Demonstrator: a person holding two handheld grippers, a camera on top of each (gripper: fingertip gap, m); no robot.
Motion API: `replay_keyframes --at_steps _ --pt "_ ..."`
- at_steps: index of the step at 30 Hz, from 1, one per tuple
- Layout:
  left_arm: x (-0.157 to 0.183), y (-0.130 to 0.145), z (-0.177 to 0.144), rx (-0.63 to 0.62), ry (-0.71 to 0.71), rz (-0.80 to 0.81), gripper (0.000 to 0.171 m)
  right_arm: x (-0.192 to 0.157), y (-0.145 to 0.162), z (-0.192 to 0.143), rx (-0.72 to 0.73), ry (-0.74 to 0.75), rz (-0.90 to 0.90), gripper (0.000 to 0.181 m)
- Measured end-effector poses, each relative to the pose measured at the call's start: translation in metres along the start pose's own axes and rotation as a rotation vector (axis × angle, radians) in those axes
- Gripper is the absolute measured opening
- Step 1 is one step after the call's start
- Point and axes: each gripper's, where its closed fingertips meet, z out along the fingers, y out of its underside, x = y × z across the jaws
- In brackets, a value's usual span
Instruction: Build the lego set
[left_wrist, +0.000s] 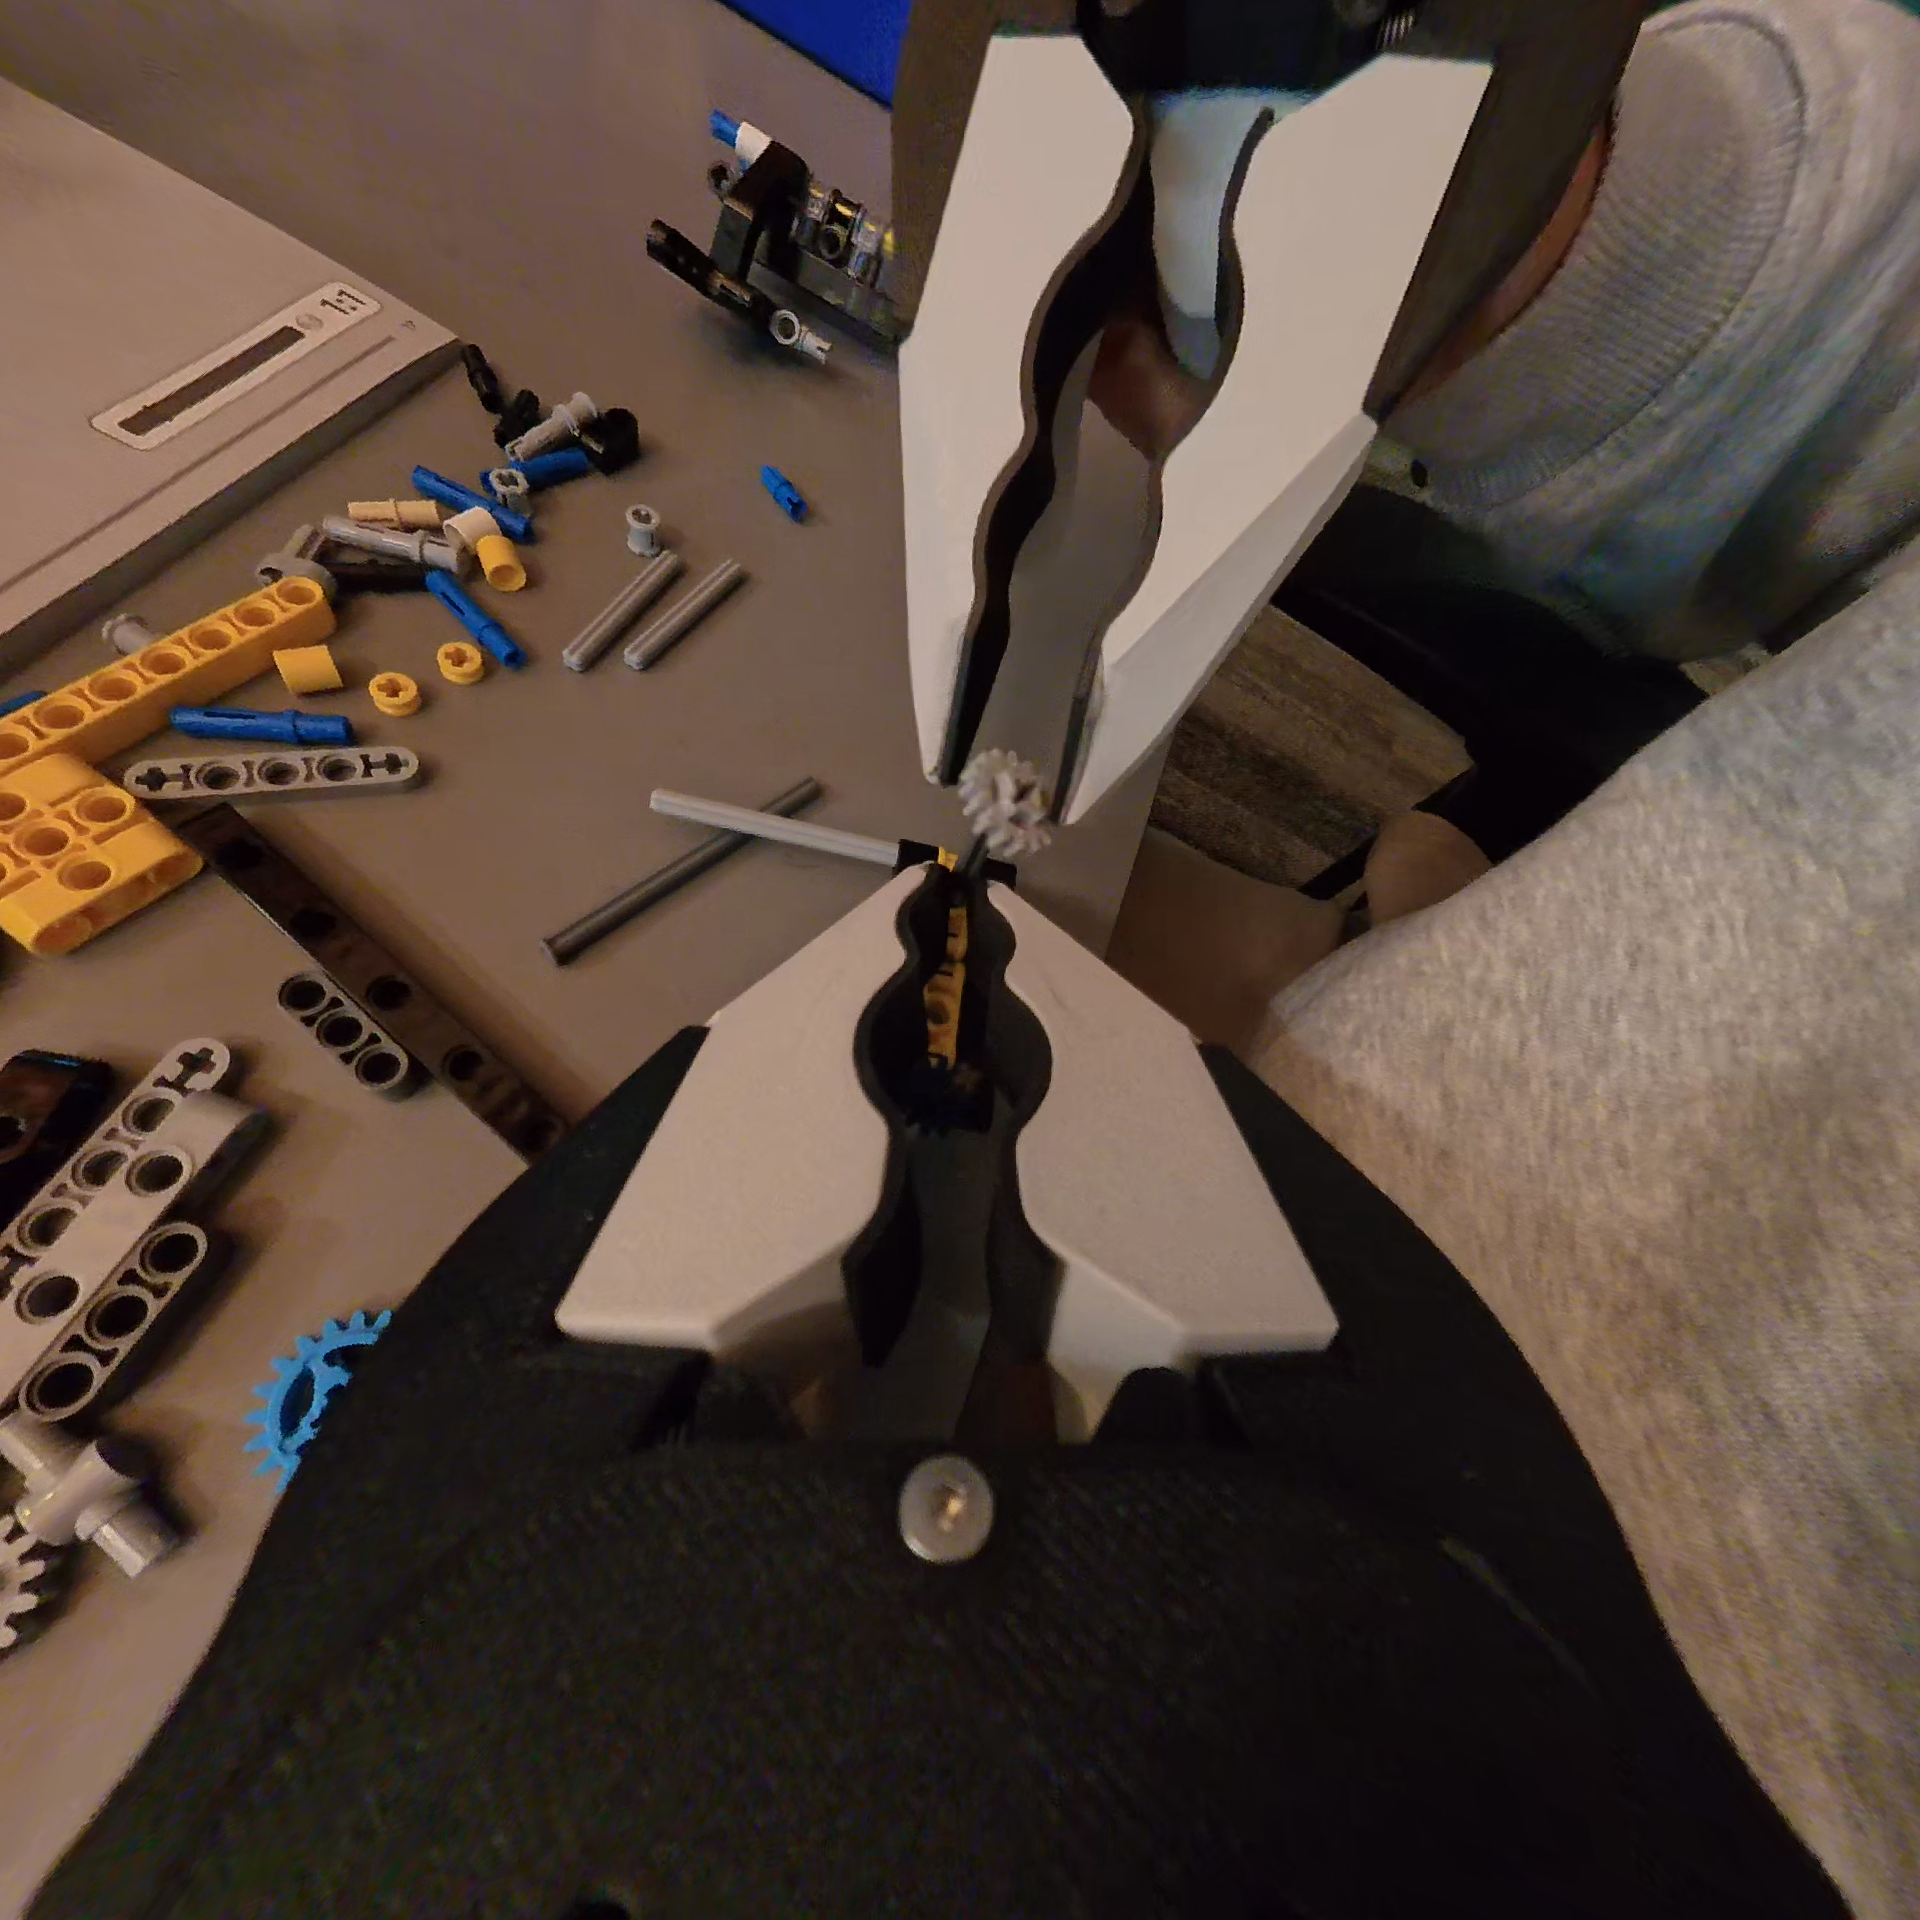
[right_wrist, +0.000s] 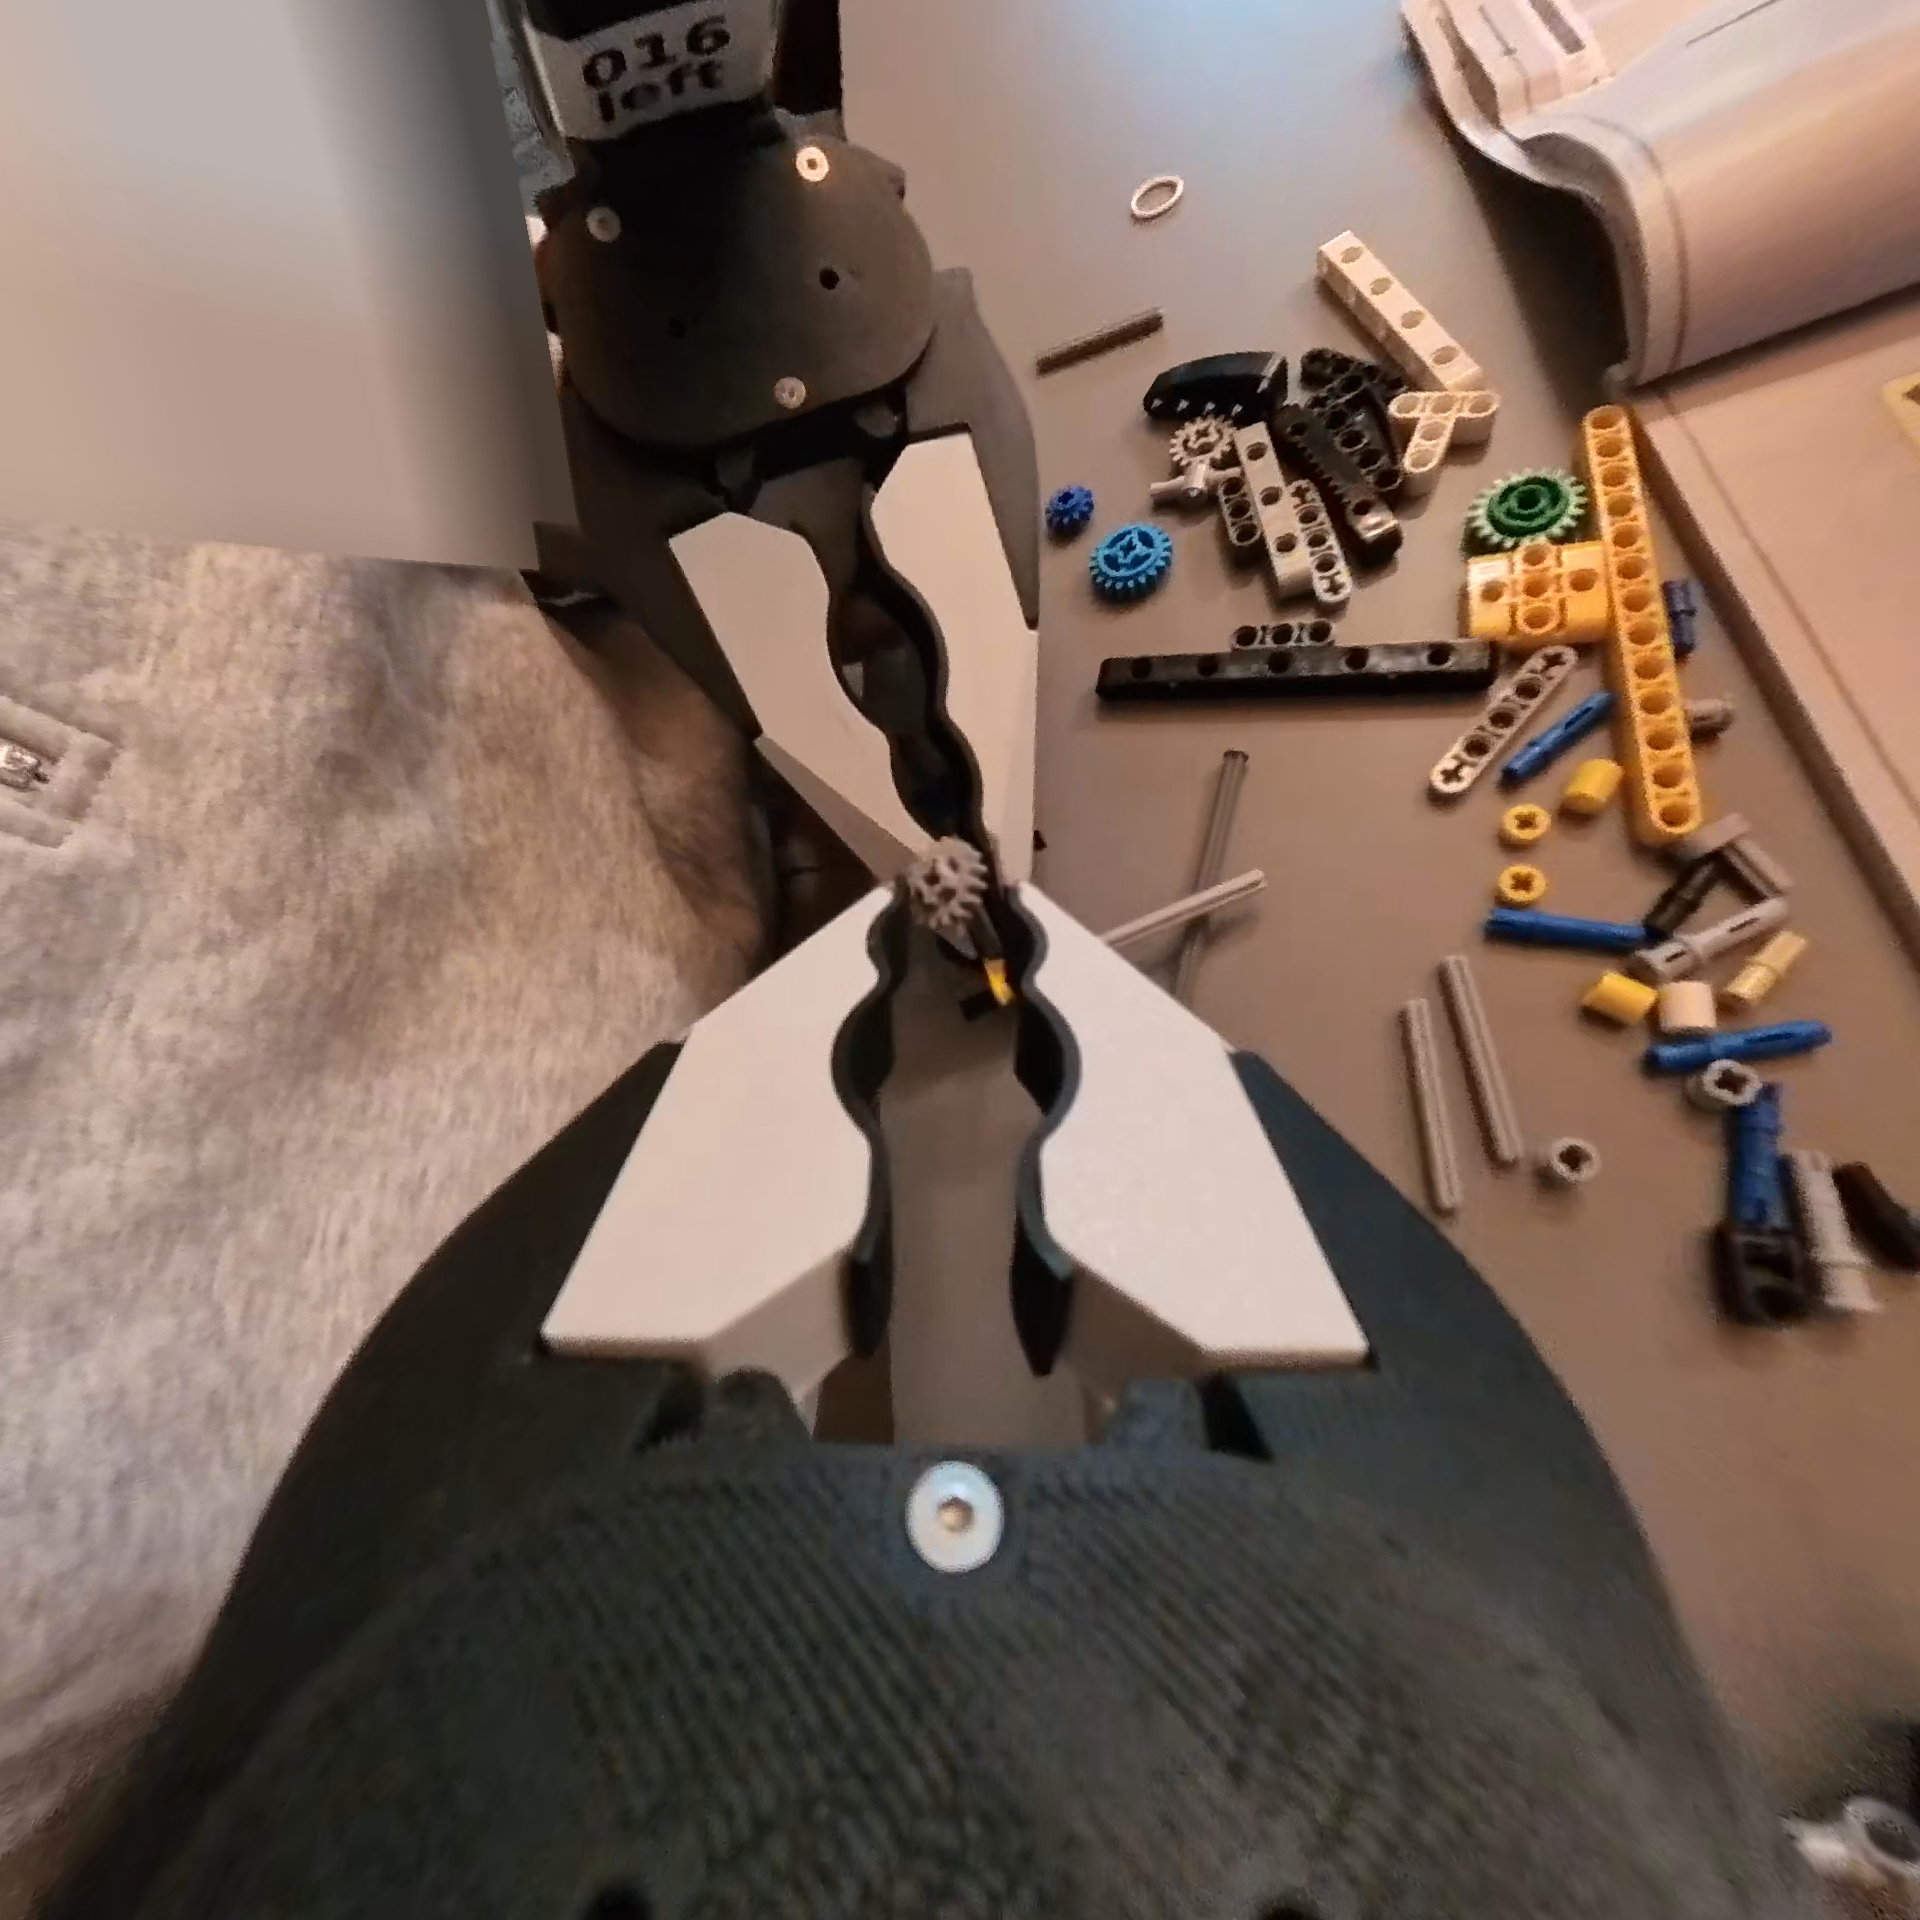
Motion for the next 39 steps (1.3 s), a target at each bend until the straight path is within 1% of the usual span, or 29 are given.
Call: replay_keyframes --at_steps 3,4,6,10,13,16,19,21,24,29,34,39 --pt "0.000 0.000 0.000 -0.001 0.000 0.003 0.003 0.002 -0.006 -0.006 0.084 0.050 0.009 0.019" --pt "0.000 0.000 0.000 -0.001 0.001 0.001 0.003 0.003 -0.008 -0.009 0.109 0.067 0.016 0.024" --pt "0.000 0.000 0.000 -0.001 0.002 -0.002 0.003 0.003 -0.011 -0.015 0.142 0.108 0.001 0.022" --pt "0.000 0.000 0.000 -0.001 -0.001 0.000 0.003 0.000 -0.005 -0.014 0.116 0.165 -0.026 0.020" --pt "0.000 0.000 0.000 0.000 -0.004 0.003 0.003 0.012 0.006 -0.021 0.089 0.256 -0.007 0.020" --pt "0.000 0.000 0.000 0.002 -0.008 0.003 0.003 0.037 0.030 -0.043 0.038 0.413 0.078 0.020" --pt "-0.001 0.000 0.000 0.004 -0.012 0.003 0.003 0.053 0.050 -0.071 0.060 0.558 0.170 0.022" --pt "-0.001 -0.001 0.000 0.004 -0.008 -0.001 0.002 0.057 0.056 -0.079 0.085 0.616 0.200 0.027" --pt "-0.001 -0.001 0.000 0.005 -0.002 -0.009 0.002 0.060 0.051 -0.070 0.119 0.619 0.200 0.029" --pt "-0.003 -0.001 -0.001 0.012 -0.013 -0.012 0.002 0.068 0.048 -0.049 0.083 0.629 0.190 0.031" --pt "-0.003 -0.001 -0.001 0.013 -0.014 -0.012 0.002 0.075 0.056 -0.045 0.005 0.672 0.169 0.024" --pt "-0.002 -0.001 -0.001 0.012 -0.007 -0.014 0.002 0.075 0.056 -0.042 0.005 0.667 0.142 0.016"
